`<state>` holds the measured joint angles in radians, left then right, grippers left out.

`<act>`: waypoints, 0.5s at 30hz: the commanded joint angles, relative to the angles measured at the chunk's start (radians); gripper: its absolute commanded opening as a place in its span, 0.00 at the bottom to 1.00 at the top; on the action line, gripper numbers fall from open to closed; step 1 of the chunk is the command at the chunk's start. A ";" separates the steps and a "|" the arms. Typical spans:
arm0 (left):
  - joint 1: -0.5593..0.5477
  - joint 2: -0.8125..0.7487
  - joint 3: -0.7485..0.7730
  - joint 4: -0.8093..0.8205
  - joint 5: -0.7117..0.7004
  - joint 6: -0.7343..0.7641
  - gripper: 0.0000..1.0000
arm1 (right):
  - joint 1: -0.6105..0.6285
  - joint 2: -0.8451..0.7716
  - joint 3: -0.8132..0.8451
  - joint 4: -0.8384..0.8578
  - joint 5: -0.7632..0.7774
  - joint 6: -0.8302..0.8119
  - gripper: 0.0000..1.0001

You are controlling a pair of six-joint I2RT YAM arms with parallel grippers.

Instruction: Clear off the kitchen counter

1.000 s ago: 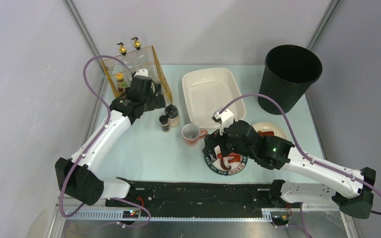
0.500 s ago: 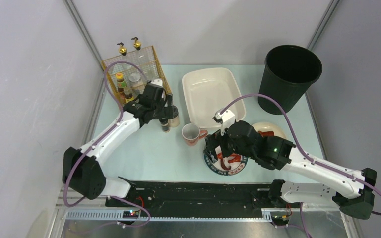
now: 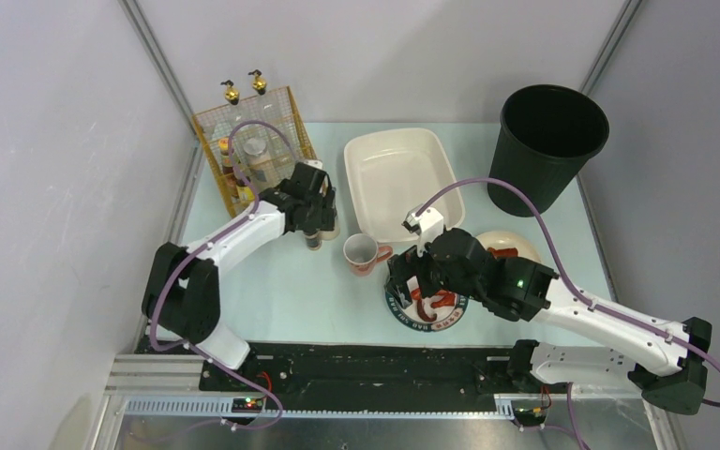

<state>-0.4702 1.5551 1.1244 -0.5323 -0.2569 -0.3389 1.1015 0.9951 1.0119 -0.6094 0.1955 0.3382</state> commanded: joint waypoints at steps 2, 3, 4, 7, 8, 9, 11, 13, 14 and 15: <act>-0.008 0.034 0.009 0.046 -0.009 0.020 0.81 | -0.007 -0.004 0.003 0.010 0.016 -0.012 1.00; -0.009 0.038 0.009 0.047 -0.009 0.021 0.78 | -0.007 -0.003 0.004 0.009 0.017 -0.012 1.00; -0.009 0.041 0.008 0.047 -0.008 0.021 0.76 | -0.008 -0.002 0.004 0.008 0.018 -0.012 1.00; -0.008 0.045 0.006 0.049 -0.009 0.023 0.67 | -0.008 0.003 0.002 0.008 0.017 -0.011 1.00; -0.007 0.044 0.003 0.048 -0.010 0.023 0.65 | -0.009 0.004 0.003 0.009 0.017 -0.010 1.00; -0.007 0.042 0.001 0.048 -0.010 0.023 0.61 | -0.010 0.006 0.002 0.009 0.015 -0.009 1.00; -0.007 0.031 -0.003 0.048 -0.009 0.022 0.54 | -0.009 0.008 0.002 0.011 0.014 -0.007 1.00; -0.008 0.016 -0.008 0.048 -0.010 0.021 0.48 | -0.010 0.009 0.002 0.014 0.012 -0.007 1.00; -0.007 0.010 -0.011 0.048 -0.010 0.020 0.43 | -0.010 0.011 0.003 0.015 0.011 -0.006 1.00; -0.007 -0.001 -0.012 0.047 -0.011 0.020 0.40 | -0.009 0.010 0.003 0.015 0.011 -0.005 1.00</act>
<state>-0.4728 1.5986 1.1244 -0.5137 -0.2573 -0.3317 1.0954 1.0042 1.0119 -0.6102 0.1955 0.3367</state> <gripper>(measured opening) 0.477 0.996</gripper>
